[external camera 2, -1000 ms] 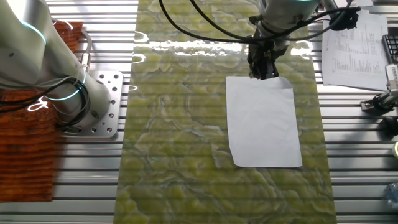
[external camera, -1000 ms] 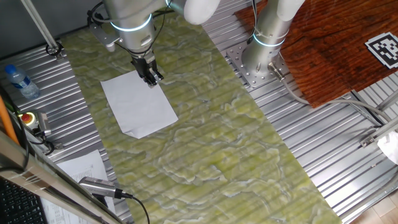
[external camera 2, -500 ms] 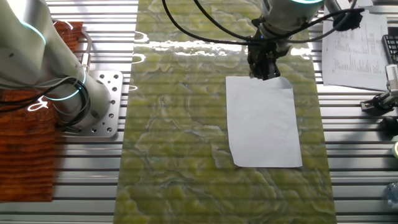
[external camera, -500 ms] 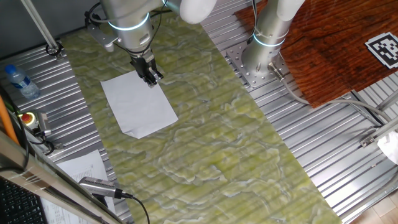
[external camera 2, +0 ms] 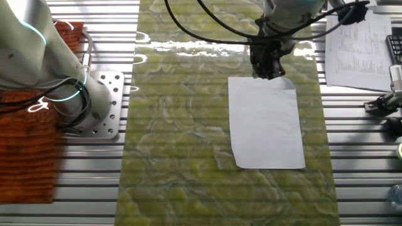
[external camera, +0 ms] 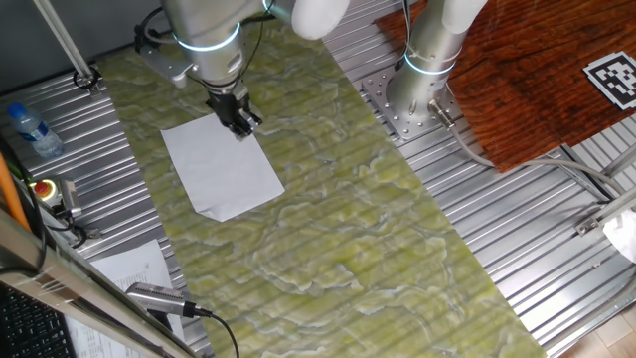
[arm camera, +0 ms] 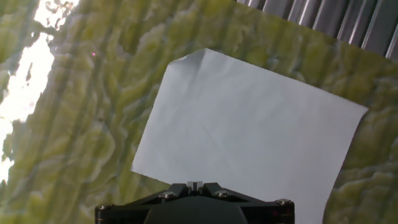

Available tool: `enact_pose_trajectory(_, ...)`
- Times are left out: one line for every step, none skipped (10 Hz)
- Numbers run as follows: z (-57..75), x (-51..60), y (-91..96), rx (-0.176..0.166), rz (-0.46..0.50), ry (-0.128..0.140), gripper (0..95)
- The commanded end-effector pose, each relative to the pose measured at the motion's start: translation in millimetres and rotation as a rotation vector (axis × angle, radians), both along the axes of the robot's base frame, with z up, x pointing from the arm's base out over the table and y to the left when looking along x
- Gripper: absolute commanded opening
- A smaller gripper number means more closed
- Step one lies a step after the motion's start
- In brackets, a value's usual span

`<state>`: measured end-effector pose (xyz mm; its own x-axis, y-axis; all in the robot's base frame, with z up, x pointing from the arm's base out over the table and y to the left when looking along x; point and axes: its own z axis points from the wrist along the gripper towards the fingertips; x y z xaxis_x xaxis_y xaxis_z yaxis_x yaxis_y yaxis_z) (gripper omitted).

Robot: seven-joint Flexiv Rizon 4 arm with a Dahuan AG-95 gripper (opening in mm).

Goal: Flip over and spread out the paper that is laid flat on the table

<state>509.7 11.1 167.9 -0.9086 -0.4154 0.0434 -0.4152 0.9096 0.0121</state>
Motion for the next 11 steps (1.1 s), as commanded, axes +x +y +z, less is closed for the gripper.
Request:
enact_pose_trajectory(-5.5,14.4,2.9,0.003,0.064,0.000,0.0)
enact_pose_trajectory(-7.6,17.9,3.5,0.005,0.077,-0.001,0.0)
enact_pose_trajectory(-13.1,25.5,4.5,0.005,0.111,-0.003,0.0)
enact_pose_trajectory(-18.5,31.2,4.9,0.007,0.140,-0.003,0.0)
enact_pose_trajectory(-23.6,33.9,5.2,0.007,0.165,-0.003,0.0)
enact_pose_trajectory(-29.3,35.6,5.0,0.013,0.196,-0.008,0.0)
enact_pose_trajectory(-36.1,37.2,5.5,0.022,0.231,-0.016,0.0)
enact_pose_trajectory(-44.8,39.3,7.9,0.023,0.278,-0.019,0.0)
enact_pose_trajectory(-54.3,40.0,13.5,0.023,0.324,-0.020,0.0)
enact_pose_trajectory(-60.6,39.0,19.7,0.022,0.353,-0.022,0.0)
enact_pose_trajectory(-65.9,37.8,26.4,0.023,0.374,-0.027,0.0)
